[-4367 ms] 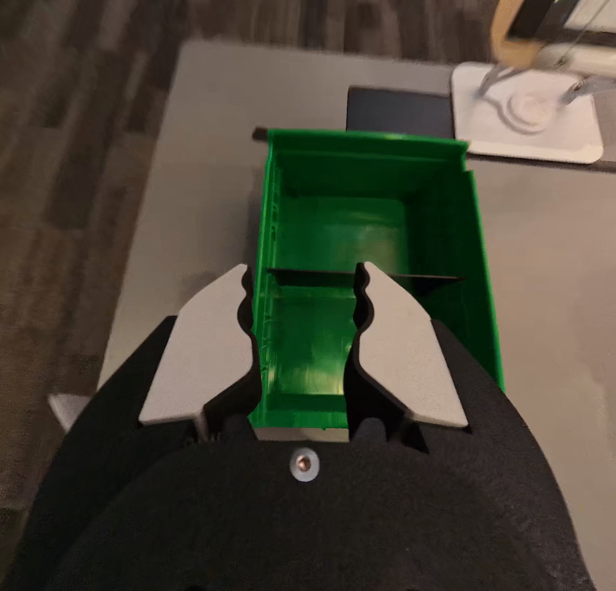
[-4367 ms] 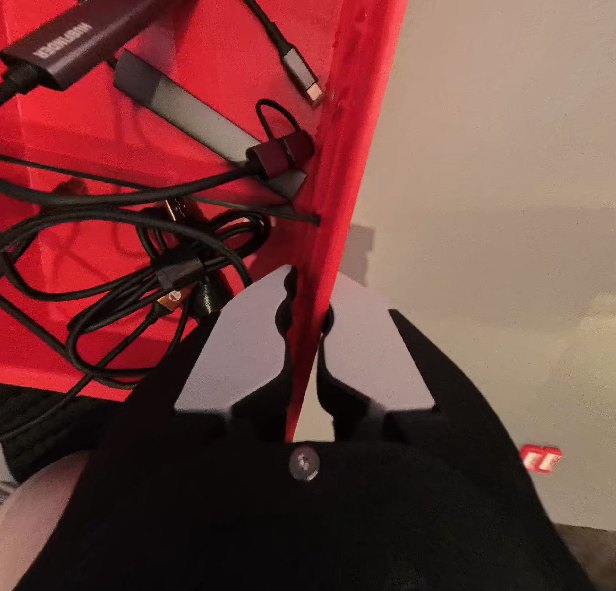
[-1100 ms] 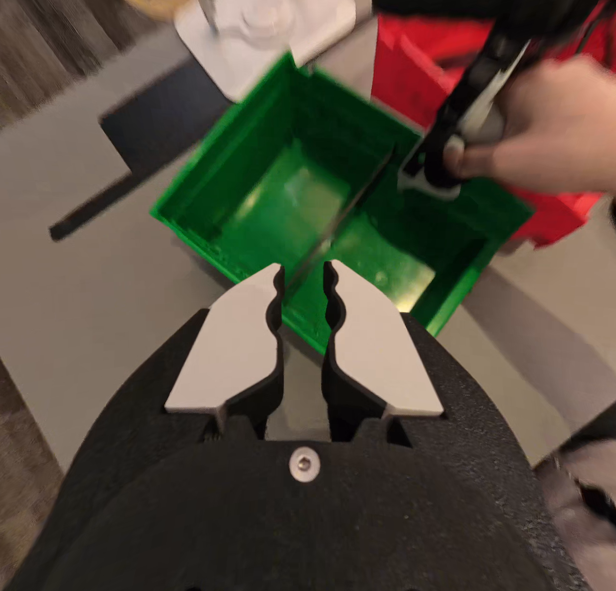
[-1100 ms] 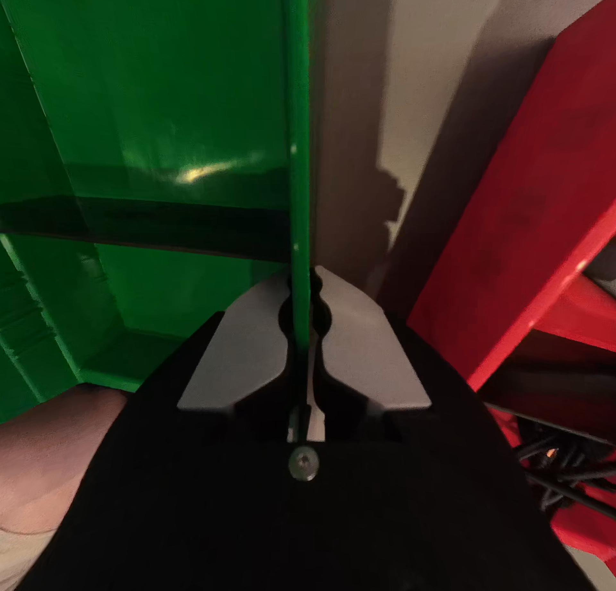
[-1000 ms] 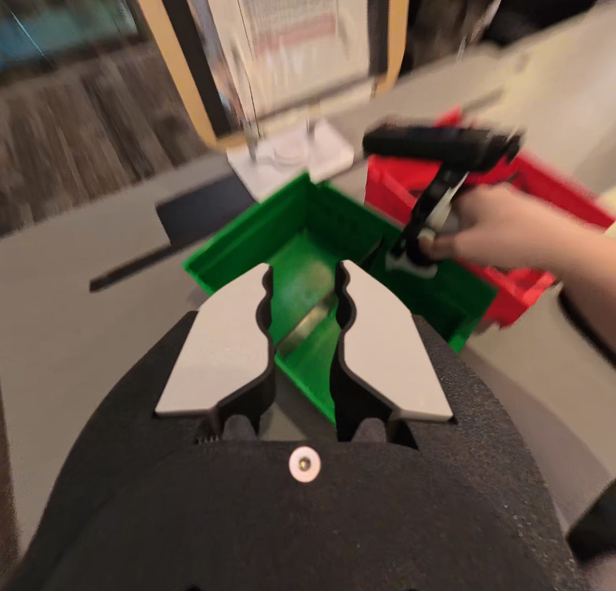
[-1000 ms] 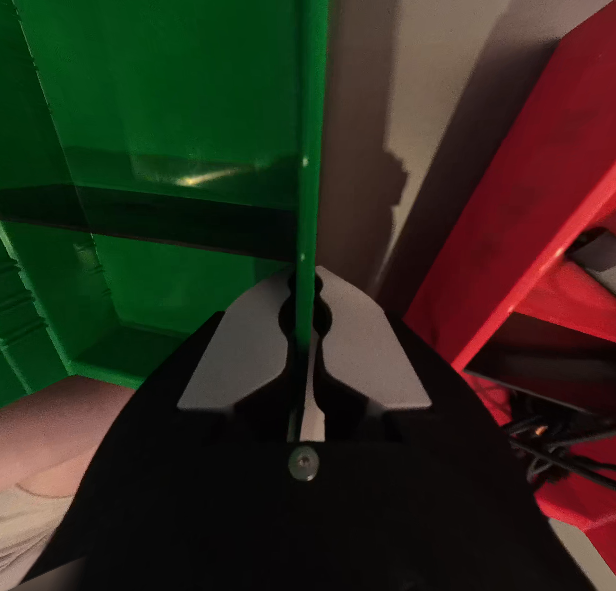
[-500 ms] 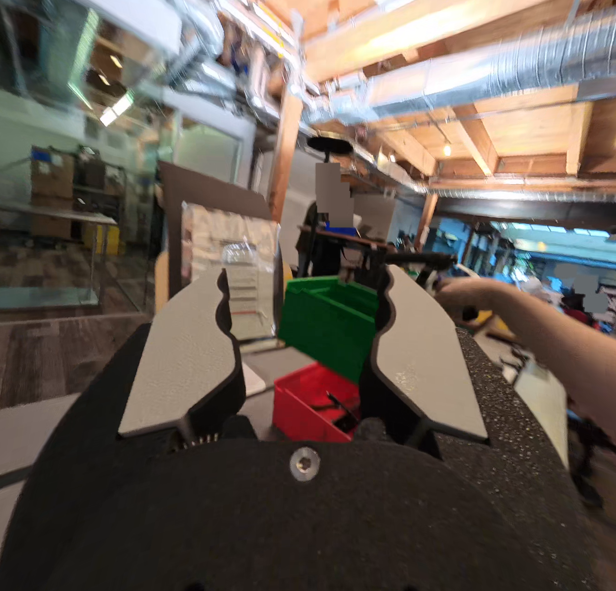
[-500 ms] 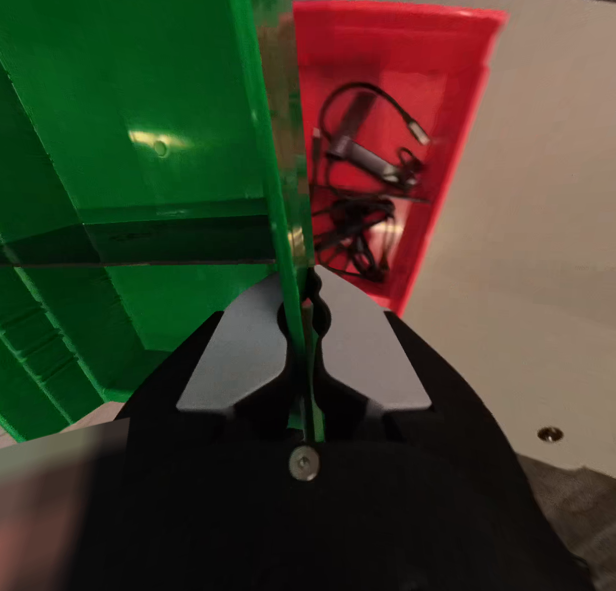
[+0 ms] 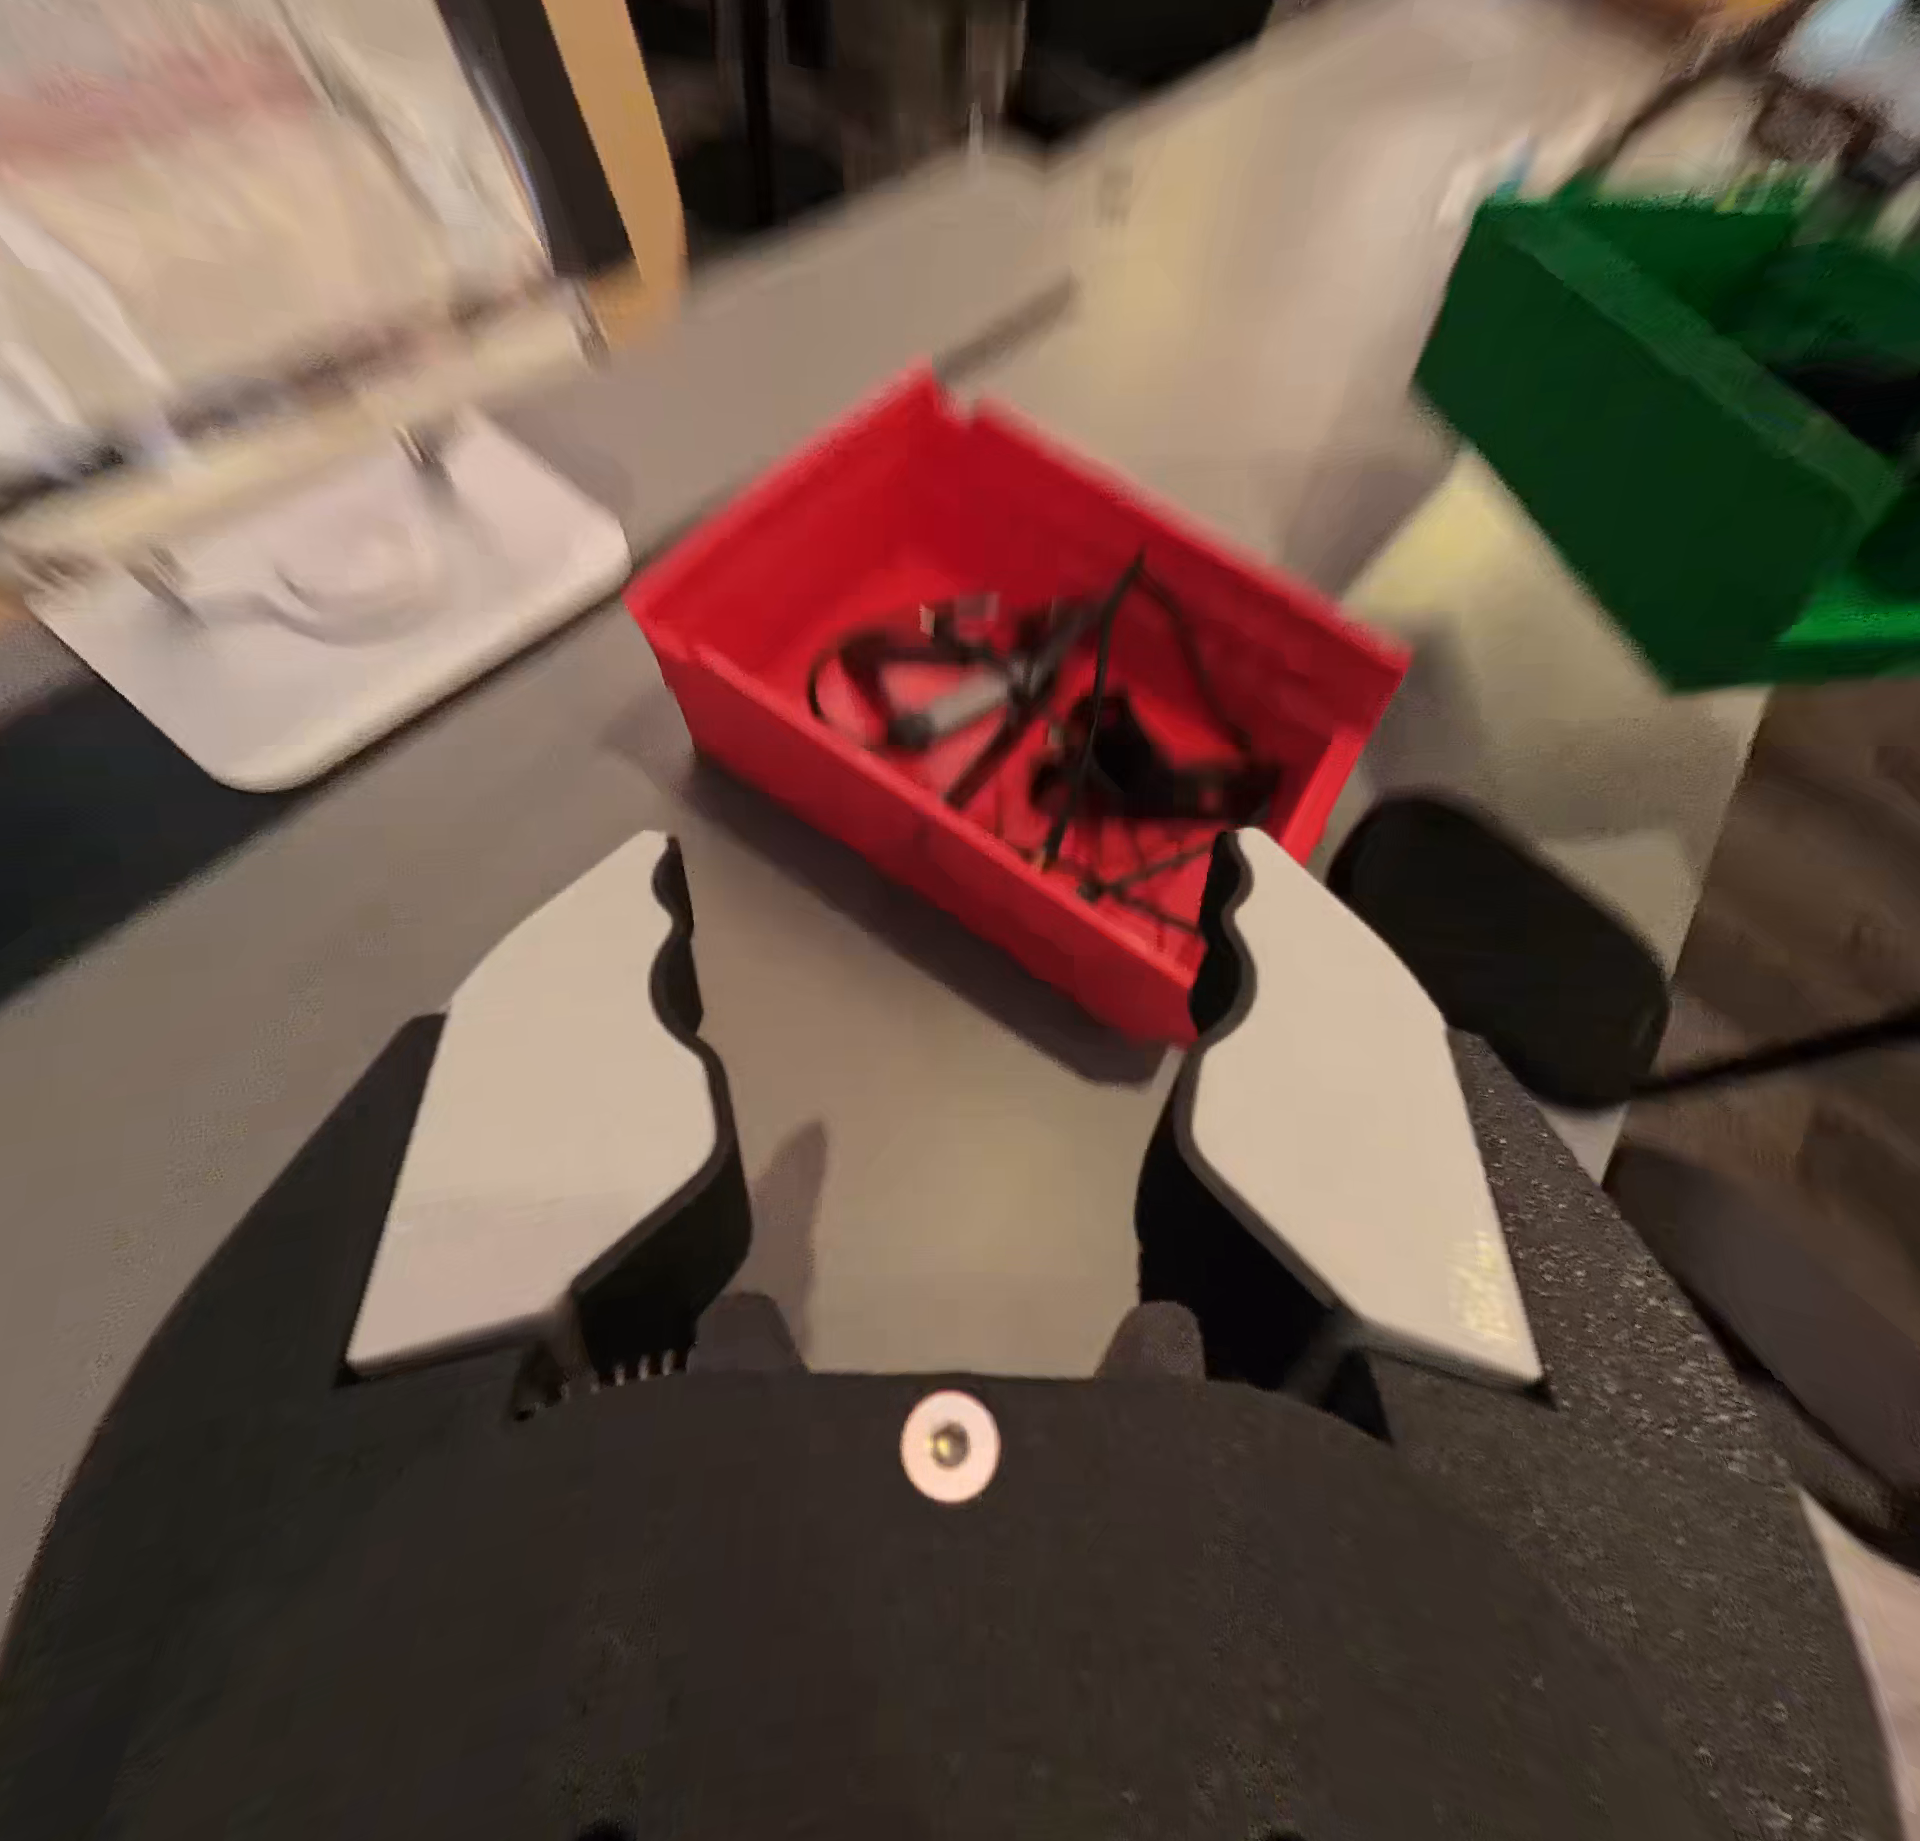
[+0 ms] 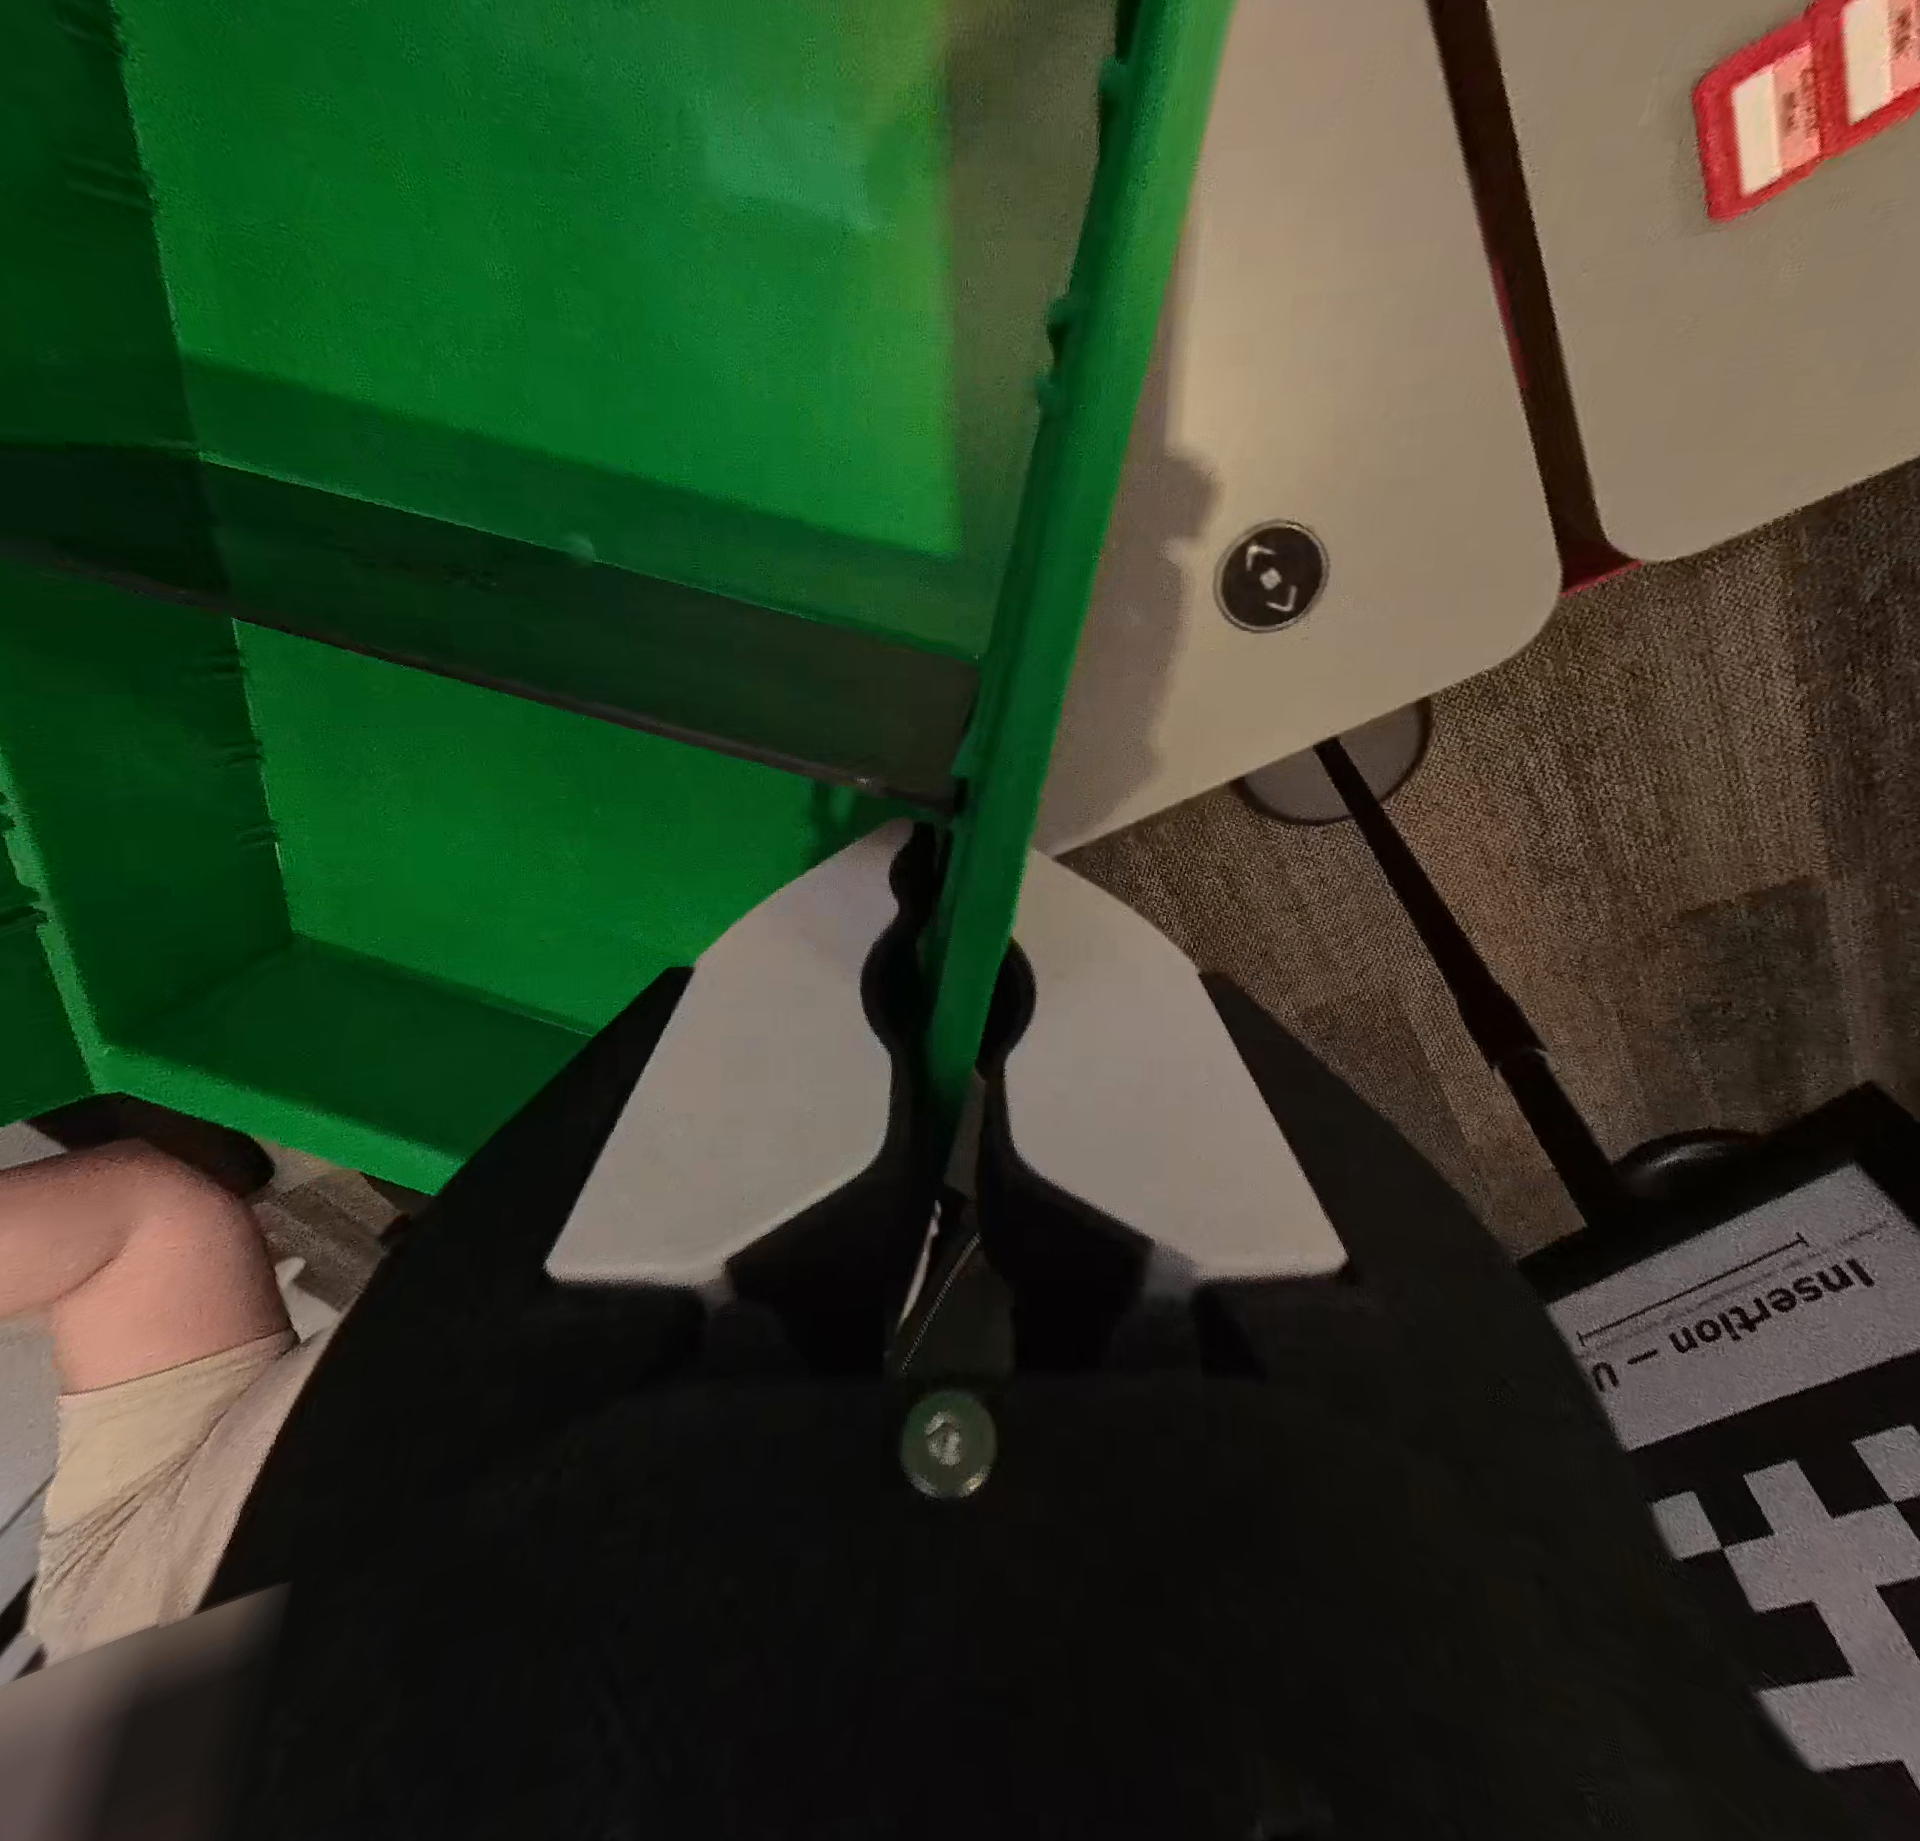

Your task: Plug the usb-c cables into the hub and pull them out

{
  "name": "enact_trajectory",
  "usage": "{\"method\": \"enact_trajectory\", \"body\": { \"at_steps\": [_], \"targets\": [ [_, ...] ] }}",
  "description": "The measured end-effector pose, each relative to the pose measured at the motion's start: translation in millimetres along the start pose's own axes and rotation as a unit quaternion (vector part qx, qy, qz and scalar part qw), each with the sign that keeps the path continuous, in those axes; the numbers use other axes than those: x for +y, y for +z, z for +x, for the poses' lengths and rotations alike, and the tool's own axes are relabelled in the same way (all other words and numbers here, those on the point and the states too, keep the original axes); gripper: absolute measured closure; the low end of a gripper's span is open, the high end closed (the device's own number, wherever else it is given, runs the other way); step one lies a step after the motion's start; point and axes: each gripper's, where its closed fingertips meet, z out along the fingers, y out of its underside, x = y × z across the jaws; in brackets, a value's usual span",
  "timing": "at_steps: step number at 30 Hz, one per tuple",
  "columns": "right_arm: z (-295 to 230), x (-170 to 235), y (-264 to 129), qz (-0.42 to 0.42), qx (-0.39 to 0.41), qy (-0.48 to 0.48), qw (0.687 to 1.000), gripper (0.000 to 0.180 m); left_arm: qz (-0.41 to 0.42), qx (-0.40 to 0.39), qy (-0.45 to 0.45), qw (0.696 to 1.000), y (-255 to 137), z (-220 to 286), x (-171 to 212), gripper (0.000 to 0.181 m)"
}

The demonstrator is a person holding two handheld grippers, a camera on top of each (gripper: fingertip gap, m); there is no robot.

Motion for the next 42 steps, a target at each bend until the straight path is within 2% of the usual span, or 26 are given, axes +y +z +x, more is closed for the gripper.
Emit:
{"method": "enact_trajectory", "body": {
  "at_steps": [2, 3, 7, 10, 14, 17, 19, 24, 26, 29, 34, 38, 42],
  "targets": [
    [16.8, 9.3, 6.5, -0.007, -0.002, 0.01, 1.0, 0.172, -0.129, -0.008, -0.008, 0.992, 48.3, -0.2, 33.6, 0.078],
    [22.1, 13.1, 8.1, -0.009, -0.005, 0.011, 1.0, 0.173, -0.175, -0.011, -0.009, 0.984, 69.1, 1.3, 48.3, 0.081],
    [34.1, 21.3, 6.2, -0.001, -0.019, 0.009, 1.0, 0.174, -0.27, -0.06, 0.022, 0.961, 125.3, -3.5, 88.1, 0.081],
    [38.5, 24.1, 0.1, 0.008, -0.022, -0.001, 1.0, 0.175, -0.292, -0.079, 0.032, 0.952, 141.0, -6.3, 101.0, 0.081],
    [40.7, 24.7, -3.0, 0.011, -0.009, -0.012, 1.0, 0.174, -0.329, -0.112, 0.034, 0.937, 142.5, -22.2, 116.4, 0.081],
    [36.0, 23.4, 0.9, 0.005, 0.0, -0.023, 1.0, 0.174, -0.338, -0.091, 0.012, 0.937, 138.8, -28.0, 121.3, 0.082],
    [30.1, 21.7, 5.4, -0.001, 0.003, -0.031, 1.0, 0.174, -0.343, -0.083, 0.0, 0.936, 131.5, -38.1, 123.5, 0.093],
    [11.2, 13.5, 18.3, -0.011, 0.004, -0.049, 0.999, 0.173, -0.344, 0.0, -0.117, 0.932, 98.1, -68.8, 131.9, 0.172],
    [2.8, 9.7, 23.3, -0.013, 0.001, -0.059, 0.998, 0.173, -0.327, 0.012, -0.182, 0.927, 78.8, -94.1, 136.0, 0.172],
    [-8.7, 5.1, 29.3, -0.017, 0.0, -0.074, 0.997, 0.173, -0.3, -0.002, -0.235, 0.925, 39.7, -138.7, 148.8, 0.168],
    [-27.8, -3.8, 37.7, -0.017, 0.011, -0.109, 0.994, 0.173, -0.241, -0.08, -0.341, 0.905, -42.2, -201.5, 180.6, 0.167],
    [-54.7, -15.4, 50.2, -0.012, -0.001, -0.134, 0.991, 0.174, -0.191, -0.123, -0.415, 0.881, -92.2, -226.4, 202.1, 0.168],
    [-93.8, -34.0, 69.5, 0.001, -0.019, -0.165, 0.986, 0.173, -0.176, -0.124, -0.438, 0.873, -109.4, -229.5, 210.8, 0.167]
  ]
}}
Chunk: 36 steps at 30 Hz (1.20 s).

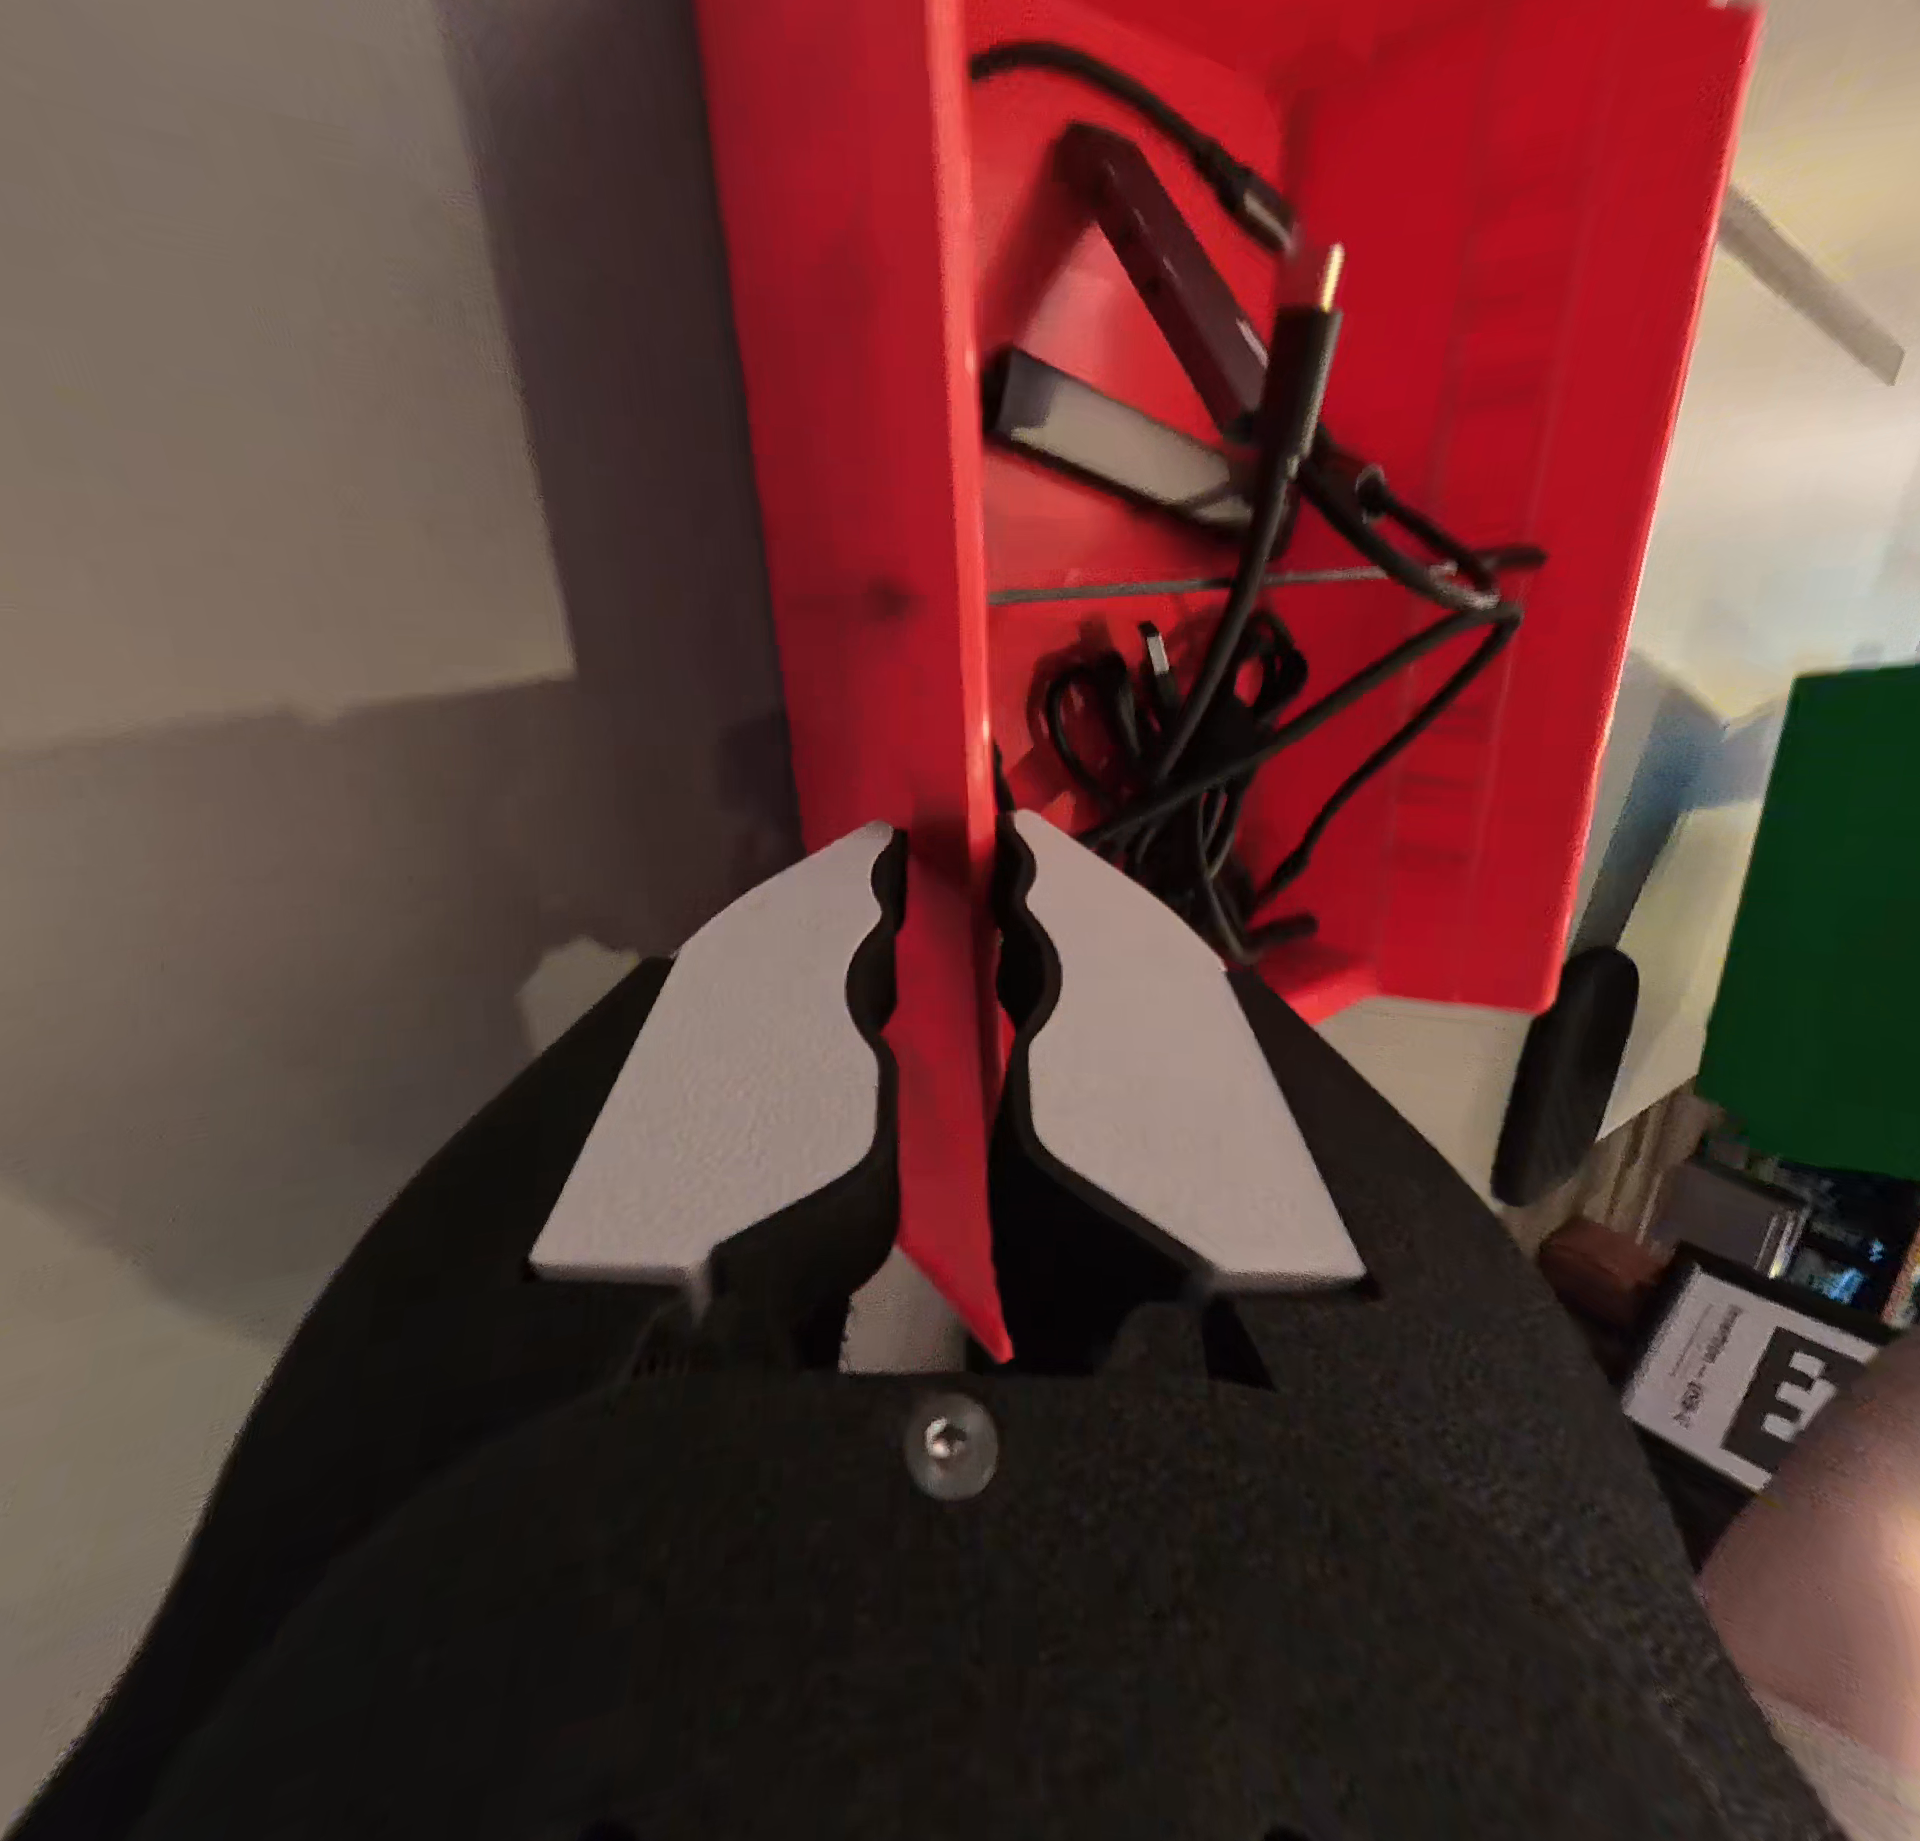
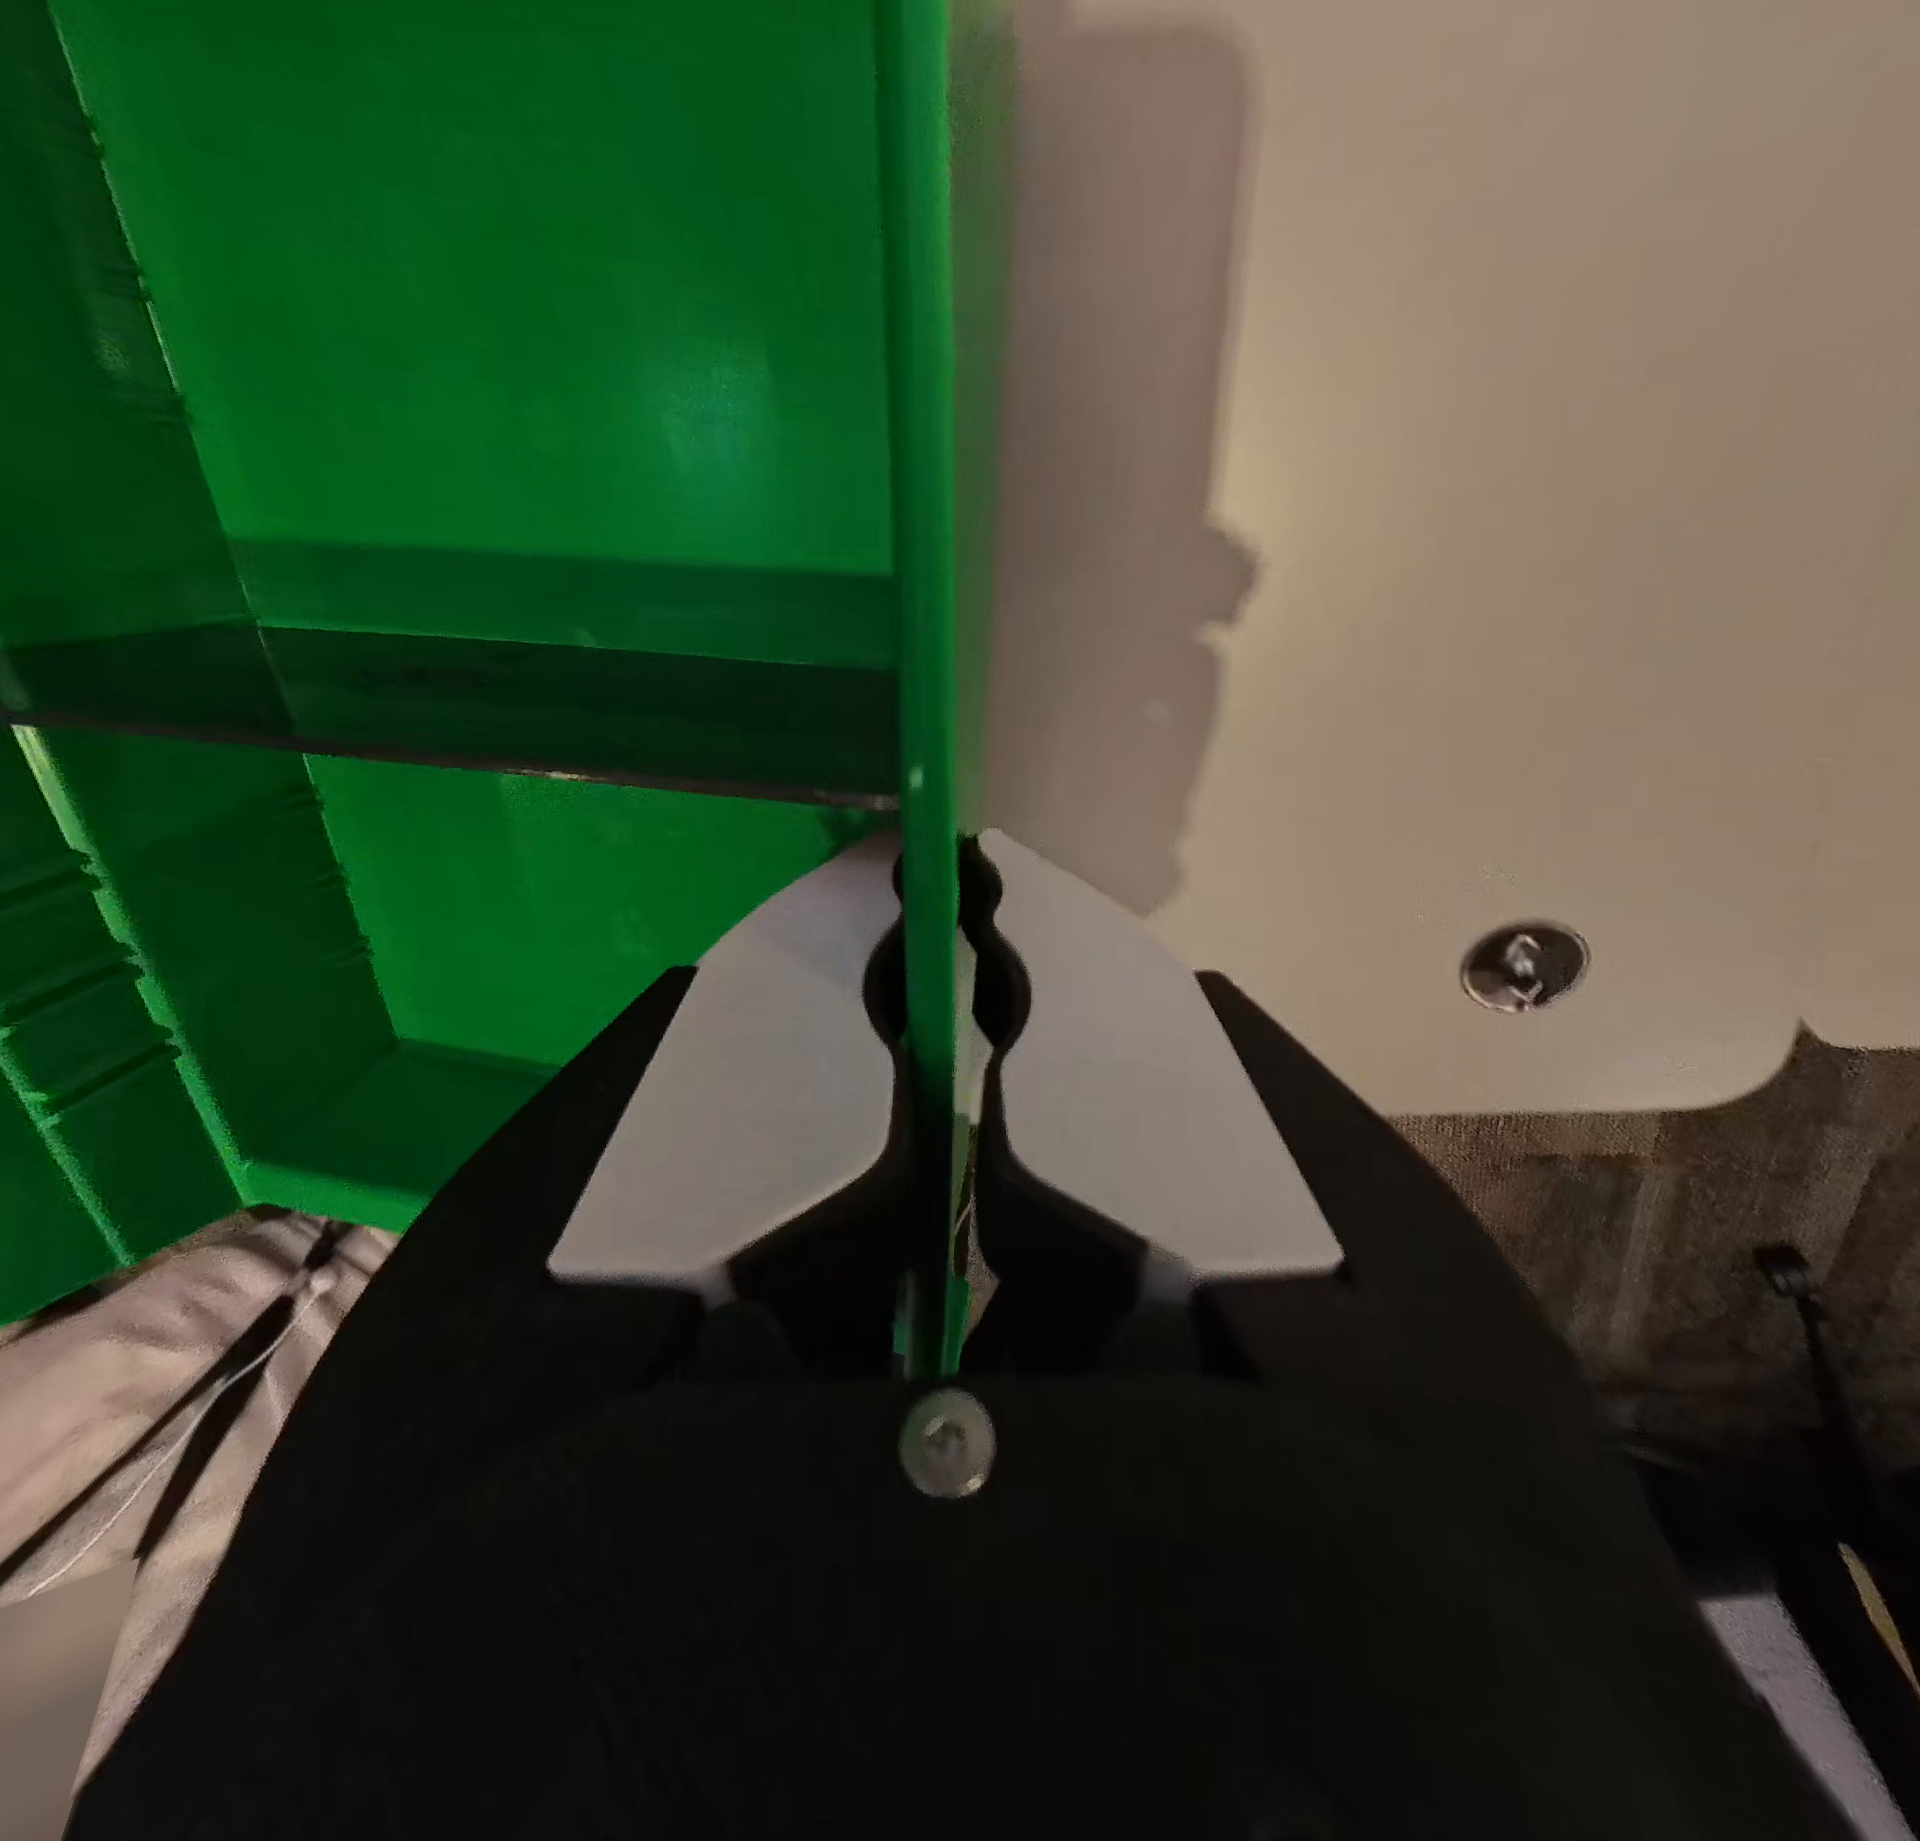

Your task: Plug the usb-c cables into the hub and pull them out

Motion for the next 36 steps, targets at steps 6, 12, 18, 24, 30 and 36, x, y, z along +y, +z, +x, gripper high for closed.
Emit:
{"method": "enact_trajectory", "body": {
  "at_steps": [6, 12, 18, 24, 30, 36],
  "targets": [
    [-43.4, -56.1, 44.5, 0.044, -0.013, -0.028, 0.999, 0.175, -0.022, -0.049, 0.058, 0.997, 4.9, 4.5, 1.1, 0.17],
    [-72.1, -92.3, 82.5, 0.049, -0.028, -0.033, 0.998, 0.173, -0.032, -0.068, 0.094, 0.993, 6.8, 4.4, -1.0, 0.172],
    [-80.8, -115.5, 89.2, 0.052, -0.025, -0.037, 0.998, 0.173, -0.03, -0.109, 0.141, 0.984, 11.6, 5.7, -9.9, 0.175],
    [-79.1, -123.5, 90.0, 0.053, -0.031, -0.04, 0.997, 0.173, -0.039, -0.09, 0.127, 0.987, 12.6, 11.8, -1.8, 0.174],
    [-77.2, -130.3, 90.0, 0.063, -0.03, -0.05, 0.996, 0.173, -0.037, -0.075, 0.118, 0.989, 12.0, 13.0, -0.9, 0.173],
    [-80.7, -141.7, 75.3, 0.126, -0.047, -0.072, 0.988, 0.17, 0.005, -0.054, 0.076, 0.996, -3.9, 16.6, -8.2, 0.165]
  ]
}}
